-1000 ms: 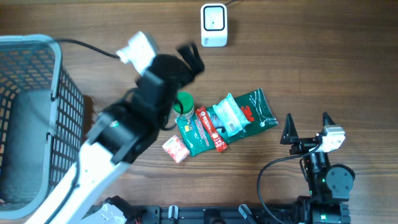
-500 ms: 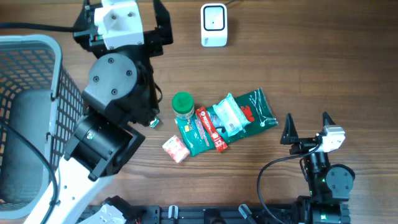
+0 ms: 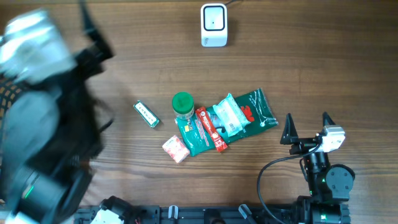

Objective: Scan the item barcode

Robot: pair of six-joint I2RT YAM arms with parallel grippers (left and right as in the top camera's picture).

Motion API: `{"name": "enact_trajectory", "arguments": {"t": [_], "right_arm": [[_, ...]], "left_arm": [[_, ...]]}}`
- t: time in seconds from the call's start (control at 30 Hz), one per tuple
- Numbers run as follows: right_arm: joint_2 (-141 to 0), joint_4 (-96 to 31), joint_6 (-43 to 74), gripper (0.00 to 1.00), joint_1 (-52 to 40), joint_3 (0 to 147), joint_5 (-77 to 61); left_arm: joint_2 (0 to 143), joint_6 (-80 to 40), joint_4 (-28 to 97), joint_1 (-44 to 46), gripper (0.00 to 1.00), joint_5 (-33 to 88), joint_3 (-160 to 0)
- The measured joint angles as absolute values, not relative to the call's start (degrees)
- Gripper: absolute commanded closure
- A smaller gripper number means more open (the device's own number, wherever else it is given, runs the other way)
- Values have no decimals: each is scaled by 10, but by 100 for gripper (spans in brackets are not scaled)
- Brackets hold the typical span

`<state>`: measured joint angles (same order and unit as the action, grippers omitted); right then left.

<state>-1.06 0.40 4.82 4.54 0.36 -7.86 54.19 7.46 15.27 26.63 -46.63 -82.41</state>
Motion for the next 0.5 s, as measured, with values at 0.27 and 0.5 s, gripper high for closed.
{"name": "enact_trajectory", "arguments": {"t": [0.27, 0.5], "right_arm": [[-11, 4, 48, 0, 45, 4, -78], [-11, 4, 48, 0, 45, 4, -79]], "left_arm": [[368, 20, 193, 123, 0, -349, -825], [256, 15, 242, -8, 0, -203, -825]]}}
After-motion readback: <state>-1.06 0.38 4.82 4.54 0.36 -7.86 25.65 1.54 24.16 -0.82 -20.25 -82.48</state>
